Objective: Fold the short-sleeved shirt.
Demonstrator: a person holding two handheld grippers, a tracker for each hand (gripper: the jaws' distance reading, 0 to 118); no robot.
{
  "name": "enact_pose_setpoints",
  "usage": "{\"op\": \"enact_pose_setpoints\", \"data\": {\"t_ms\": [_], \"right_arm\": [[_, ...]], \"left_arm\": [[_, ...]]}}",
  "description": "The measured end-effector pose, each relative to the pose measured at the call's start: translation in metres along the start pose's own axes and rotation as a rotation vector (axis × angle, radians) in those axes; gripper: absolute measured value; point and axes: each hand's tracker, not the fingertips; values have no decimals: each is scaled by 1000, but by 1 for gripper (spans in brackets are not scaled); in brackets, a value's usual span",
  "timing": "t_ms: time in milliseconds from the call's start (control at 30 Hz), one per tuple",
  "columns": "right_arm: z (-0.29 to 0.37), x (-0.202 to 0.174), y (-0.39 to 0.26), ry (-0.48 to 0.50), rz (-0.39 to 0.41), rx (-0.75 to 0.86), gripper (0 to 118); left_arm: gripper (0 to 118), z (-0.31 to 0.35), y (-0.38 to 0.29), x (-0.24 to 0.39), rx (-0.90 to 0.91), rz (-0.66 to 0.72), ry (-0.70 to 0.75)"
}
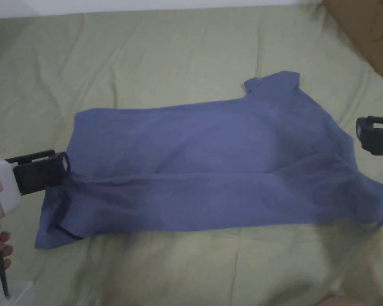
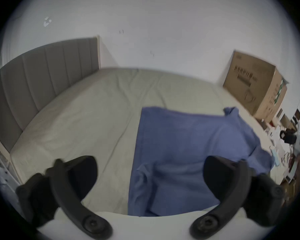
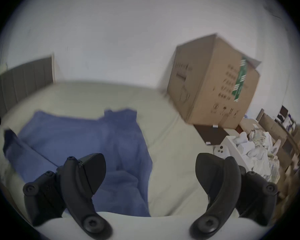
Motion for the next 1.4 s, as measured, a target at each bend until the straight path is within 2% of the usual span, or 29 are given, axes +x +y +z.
{"op": "enact_pose_setpoints", "data": {"t_ms": [100,133,167,200,233,267,300,333,367,400,433,600,633,700,733,767,800,833,1000,1033,1067,1100,1133,1233,1267,1300,1333,1367,1400], "right_arm": [[38,-3,-22,32,-17,23,107],[47,-4,-31,30,2,5,104],[55,-11,-40,65,12,-35,94],[62,-13,-50,108,14,-62,94],[71,-14,-60,141,24,-59,85],[80,-16,-69,166,35,-49,55],[78,-25,-74,125,62,-53,0],[80,-27,-84,42,63,-37,0],[83,-25,-89,142,54,-72,0],[84,-24,-93,178,29,-85,0],[88,-29,-93,150,37,-79,0],[95,-35,-94,157,12,-113,0],[94,-37,-93,156,9,-117,0],[96,-33,-94,158,19,-118,0],[95,-34,-93,167,22,-119,0],[94,-35,-92,179,22,-121,0],[93,-36,-92,176,27,-116,0],[92,-33,-92,177,32,-120,0],[64,-29,-93,197,41,-161,0],[55,-28,-93,187,46,-165,2],[44,-26,-92,181,36,-172,31],[30,-14,-98,189,33,-185,79],[20,-12,-99,182,33,-193,114],[-14,3,-107,164,-18,-314,112],[-22,7,-110,175,-40,-389,109],[-26,13,-112,206,-80,-403,88],[-29,19,-117,254,-115,-377,4],[-24,19,-121,211,-149,-356,3],[-19,18,-121,204,-127,-341,3]], "left_arm": [[118,29,-28,9,42,-25,21],[117,35,-40,11,38,-25,23],[114,40,-53,13,33,-29,20],[114,43,-67,14,-1,-37,-7],[111,50,-73,13,-20,-46,-15],[102,54,-87,16,-14,-69,-13],[72,57,-101,19,0,-109,-9],[7,58,-112,23,4,-144,19],[0,64,-118,18,-3,-198,86],[0,62,-125,17,-5,-175,47],[0,59,-128,13,-26,-159,2],[0,37,-127,-2,0,-101,47],[29,32,-119,-1,-4,-99,50],[111,6,-119,-9,-109,-100,59],[115,-9,-121,-12,-175,-108,72],[92,-14,-117,-10,-225,-112,92],[44,-15,-120,-13,-216,-97,41],[6,-17,-122,-14,-219,-101,22],[6,-11,-111,2,-174,-127,29],[6,-9,-114,2,-166,-121,19],[6,-8,-111,2,-170,-125,16],[6,-7,-108,1,-170,-127,14],[6,-4,-107,3,-168,-124,14],[6,0,-102,5,-167,-112,13],[6,0,-101,7,-169,-111,18],[6,-5,-104,-3,-172,-107,19],[6,-5,-103,-3,-178,-104,18],[6,-4,-101,-2,-183,-101,14],[6,-2,-101,-1,-183,-99,11]]}}
